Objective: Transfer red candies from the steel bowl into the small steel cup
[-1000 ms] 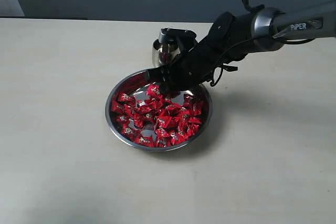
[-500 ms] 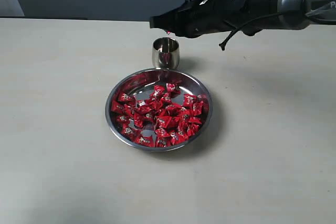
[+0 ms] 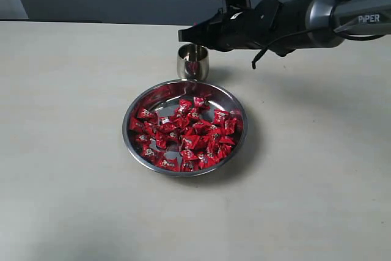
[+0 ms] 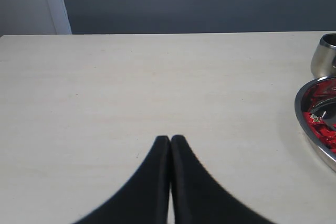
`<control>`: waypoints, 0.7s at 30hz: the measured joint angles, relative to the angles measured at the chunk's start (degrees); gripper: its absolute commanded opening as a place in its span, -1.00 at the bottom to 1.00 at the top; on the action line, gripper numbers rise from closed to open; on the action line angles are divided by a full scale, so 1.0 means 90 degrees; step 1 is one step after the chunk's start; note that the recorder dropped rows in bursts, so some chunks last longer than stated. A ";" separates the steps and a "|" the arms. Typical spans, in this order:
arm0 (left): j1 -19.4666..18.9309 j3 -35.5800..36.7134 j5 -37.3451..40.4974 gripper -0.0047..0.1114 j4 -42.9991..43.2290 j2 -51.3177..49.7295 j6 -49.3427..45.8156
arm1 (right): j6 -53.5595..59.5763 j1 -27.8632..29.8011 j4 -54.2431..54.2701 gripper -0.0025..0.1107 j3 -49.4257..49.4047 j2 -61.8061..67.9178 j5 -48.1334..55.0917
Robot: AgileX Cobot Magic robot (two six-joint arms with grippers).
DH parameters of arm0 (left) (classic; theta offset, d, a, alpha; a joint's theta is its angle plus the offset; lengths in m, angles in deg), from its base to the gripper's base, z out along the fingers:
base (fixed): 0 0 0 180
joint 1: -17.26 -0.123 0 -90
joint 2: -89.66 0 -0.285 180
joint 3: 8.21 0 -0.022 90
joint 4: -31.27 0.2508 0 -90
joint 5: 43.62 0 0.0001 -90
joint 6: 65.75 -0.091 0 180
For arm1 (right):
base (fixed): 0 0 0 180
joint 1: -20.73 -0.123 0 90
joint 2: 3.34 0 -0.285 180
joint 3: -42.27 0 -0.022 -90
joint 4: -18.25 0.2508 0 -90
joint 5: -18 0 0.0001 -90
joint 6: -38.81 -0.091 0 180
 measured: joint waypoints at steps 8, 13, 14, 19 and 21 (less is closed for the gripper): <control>0.0000 0.0000 0.0000 -0.91 0.0000 0.0000 0.0000 | 0.0000 0.0000 0.0000 -0.32 0.0000 0.0000 -0.0091; 0.0000 0.0000 0.0000 -0.91 0.0000 0.0000 0.0000 | 0.0000 0.0000 0.0000 -0.32 0.0000 -0.0033 0.0161; 0.0000 0.0000 0.0000 -0.91 0.0000 0.0000 0.0000 | 0.0000 0.0000 0.0000 -0.32 0.0000 -0.0084 0.0337; 0.0000 0.0000 0.0000 -0.91 0.0000 0.0000 0.0000 | 0.0000 0.0000 -0.0025 -0.32 0.0000 -0.0506 0.1541; 0.0000 0.0000 0.0000 -0.91 0.0000 0.0000 0.0000 | 0.0011 0.0000 -0.0177 -0.32 0.0000 -0.0619 0.2120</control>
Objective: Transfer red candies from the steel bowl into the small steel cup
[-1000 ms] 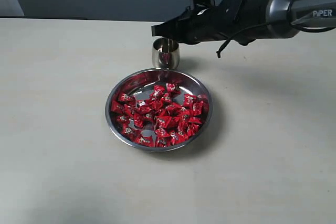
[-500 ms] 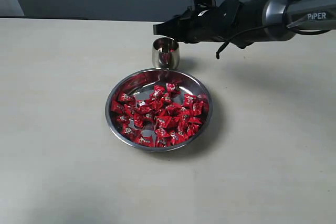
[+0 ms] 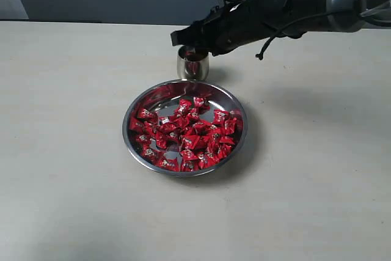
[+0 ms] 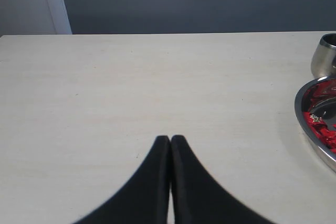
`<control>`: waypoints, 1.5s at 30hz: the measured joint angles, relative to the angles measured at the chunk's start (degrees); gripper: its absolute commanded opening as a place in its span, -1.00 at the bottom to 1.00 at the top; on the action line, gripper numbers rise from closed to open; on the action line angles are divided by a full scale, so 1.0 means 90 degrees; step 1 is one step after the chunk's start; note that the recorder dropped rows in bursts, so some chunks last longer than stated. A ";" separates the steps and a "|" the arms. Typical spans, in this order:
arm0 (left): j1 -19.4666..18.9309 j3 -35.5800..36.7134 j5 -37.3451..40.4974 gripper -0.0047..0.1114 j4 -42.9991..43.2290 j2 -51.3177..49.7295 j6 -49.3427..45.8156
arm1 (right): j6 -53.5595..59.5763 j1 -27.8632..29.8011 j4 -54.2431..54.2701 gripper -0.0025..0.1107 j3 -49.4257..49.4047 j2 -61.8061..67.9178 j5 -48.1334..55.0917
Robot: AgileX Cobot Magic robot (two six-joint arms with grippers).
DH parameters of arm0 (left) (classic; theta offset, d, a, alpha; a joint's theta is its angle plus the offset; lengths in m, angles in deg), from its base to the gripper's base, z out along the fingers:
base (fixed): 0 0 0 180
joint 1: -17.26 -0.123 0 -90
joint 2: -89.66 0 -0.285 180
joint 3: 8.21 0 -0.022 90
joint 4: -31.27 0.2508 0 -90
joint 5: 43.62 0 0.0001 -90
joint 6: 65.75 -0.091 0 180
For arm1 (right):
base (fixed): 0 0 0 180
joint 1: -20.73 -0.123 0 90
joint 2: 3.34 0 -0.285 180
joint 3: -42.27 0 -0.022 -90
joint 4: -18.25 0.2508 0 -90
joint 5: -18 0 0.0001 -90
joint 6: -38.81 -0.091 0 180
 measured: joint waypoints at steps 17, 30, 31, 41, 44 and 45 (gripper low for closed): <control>0.0000 0.0000 0.0000 -0.91 0.0000 0.0000 0.0000 | 0.0000 0.0000 -0.0659 -0.10 0.0000 0.0624 0.3622; 0.0000 0.0000 0.0000 -0.91 0.0000 0.0000 0.0000 | 0.0000 0.0000 -0.0297 -0.10 0.0000 0.0763 0.3758; 0.0000 0.0000 0.0000 -0.91 0.0000 0.0000 0.0000 | 0.0000 0.0000 -0.0263 -0.10 0.0000 0.0795 0.3741; 0.0000 0.0000 0.0000 -0.91 0.0000 0.0000 0.0000 | 0.0071 0.0000 0.0134 -0.33 0.0000 0.0870 0.3448; 0.0000 0.0000 0.0000 -0.91 0.0000 0.0000 0.0000 | 0.0101 -0.0042 0.0134 -0.40 0.0000 0.0870 0.3448; 0.0000 0.0000 0.0000 -0.91 0.0000 0.0000 0.0000 | 0.0107 -0.0066 0.0116 -0.40 0.0000 0.0870 0.3438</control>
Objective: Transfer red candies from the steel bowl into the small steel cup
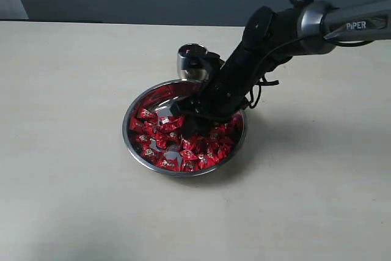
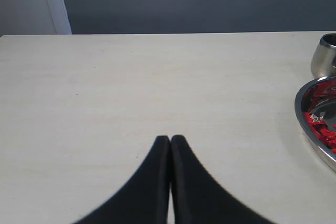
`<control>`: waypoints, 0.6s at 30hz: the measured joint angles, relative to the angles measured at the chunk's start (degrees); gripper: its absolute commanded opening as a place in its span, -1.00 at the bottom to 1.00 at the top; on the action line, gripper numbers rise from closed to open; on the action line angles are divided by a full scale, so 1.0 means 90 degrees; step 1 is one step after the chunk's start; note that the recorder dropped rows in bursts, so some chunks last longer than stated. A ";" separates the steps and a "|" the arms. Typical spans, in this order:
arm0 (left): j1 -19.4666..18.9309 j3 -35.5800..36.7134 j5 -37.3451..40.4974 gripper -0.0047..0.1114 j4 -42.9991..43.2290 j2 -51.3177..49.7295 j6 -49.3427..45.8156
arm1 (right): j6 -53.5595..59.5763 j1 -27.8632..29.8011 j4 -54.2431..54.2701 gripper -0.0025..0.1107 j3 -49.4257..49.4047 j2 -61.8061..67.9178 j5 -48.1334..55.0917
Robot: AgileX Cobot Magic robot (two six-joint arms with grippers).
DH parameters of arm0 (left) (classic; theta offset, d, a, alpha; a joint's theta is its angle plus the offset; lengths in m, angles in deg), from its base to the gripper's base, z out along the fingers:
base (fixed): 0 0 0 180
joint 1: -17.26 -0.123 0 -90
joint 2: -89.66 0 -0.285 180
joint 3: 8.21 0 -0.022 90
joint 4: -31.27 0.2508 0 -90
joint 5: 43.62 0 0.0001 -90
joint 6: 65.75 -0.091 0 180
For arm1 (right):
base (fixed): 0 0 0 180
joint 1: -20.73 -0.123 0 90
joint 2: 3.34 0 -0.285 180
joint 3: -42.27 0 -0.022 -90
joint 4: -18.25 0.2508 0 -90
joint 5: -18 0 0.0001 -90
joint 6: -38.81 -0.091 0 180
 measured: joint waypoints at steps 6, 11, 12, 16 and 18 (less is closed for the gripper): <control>0.0000 0.0000 0.0000 -0.91 0.0000 0.0000 0.0000 | 0.0220 -0.0203 -0.0023 -0.39 0.0000 0.0000 -0.0016; 0.0000 0.0000 0.0000 -0.91 0.0000 0.0000 0.0000 | 0.0439 -0.0326 -0.0120 -0.06 0.0000 0.0000 0.0023; 0.0000 0.0000 0.0000 -0.91 0.0000 0.0000 0.0000 | 0.0455 -0.0344 -0.0139 -0.01 0.0000 0.0000 0.0023; 0.0000 0.0000 0.0000 -0.91 0.0000 0.0000 0.0000 | 0.0517 -0.0356 -0.0290 -0.09 0.0000 0.0000 -0.0080; 0.0000 0.0000 0.0000 -0.91 0.0000 0.0000 0.0000 | 0.0525 -0.0356 -0.0348 -0.17 0.0000 0.0000 -0.0273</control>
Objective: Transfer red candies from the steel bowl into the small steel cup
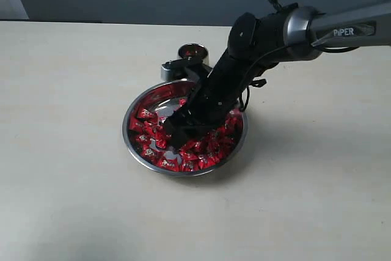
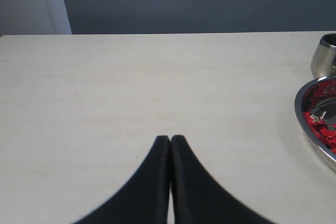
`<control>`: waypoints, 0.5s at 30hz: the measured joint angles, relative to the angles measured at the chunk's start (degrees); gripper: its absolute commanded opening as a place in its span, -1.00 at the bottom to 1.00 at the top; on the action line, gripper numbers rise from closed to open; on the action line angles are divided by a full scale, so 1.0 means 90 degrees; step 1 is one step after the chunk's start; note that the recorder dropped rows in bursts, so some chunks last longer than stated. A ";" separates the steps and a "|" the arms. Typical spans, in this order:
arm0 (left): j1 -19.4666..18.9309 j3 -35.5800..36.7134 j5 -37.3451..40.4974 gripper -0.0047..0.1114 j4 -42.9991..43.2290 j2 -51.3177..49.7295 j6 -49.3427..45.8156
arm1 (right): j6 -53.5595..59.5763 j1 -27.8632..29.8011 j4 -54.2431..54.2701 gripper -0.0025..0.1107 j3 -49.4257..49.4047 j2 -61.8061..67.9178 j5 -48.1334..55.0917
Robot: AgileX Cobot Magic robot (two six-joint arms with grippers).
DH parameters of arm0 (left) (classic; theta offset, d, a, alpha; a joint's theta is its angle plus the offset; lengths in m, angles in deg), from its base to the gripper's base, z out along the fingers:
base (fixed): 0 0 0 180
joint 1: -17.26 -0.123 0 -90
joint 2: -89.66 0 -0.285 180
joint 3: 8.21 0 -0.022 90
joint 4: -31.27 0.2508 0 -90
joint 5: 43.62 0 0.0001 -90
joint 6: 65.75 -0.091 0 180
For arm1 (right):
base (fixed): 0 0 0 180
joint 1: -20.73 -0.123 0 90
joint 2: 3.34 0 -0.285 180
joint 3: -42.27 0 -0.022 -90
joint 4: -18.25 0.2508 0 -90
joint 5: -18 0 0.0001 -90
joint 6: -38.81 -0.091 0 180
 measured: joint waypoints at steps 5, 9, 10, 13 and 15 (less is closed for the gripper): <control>0.0000 0.0000 0.0000 -0.91 0.0000 0.0000 0.0000 | 0.0006 0.0000 -0.0045 -0.22 0.0000 0.0000 -0.0446; 0.0000 0.0000 0.0000 -0.91 0.0000 0.0000 0.0000 | 0.0017 0.0000 -0.0057 -0.22 0.0000 0.0043 -0.0432; 0.0000 0.0000 0.0000 -0.91 0.0000 0.0000 0.0000 | 0.0017 0.0000 -0.0057 -0.22 0.0000 0.0061 -0.0411; 0.0000 0.0000 0.0000 -0.91 0.0000 0.0000 0.0000 | 0.0017 0.0000 -0.0078 -0.22 0.0000 0.0176 -0.0351; 0.0000 0.0000 0.0000 -0.91 0.0000 0.0000 0.0000 | 0.0017 0.0000 -0.0078 -0.22 0.0000 0.0258 -0.0310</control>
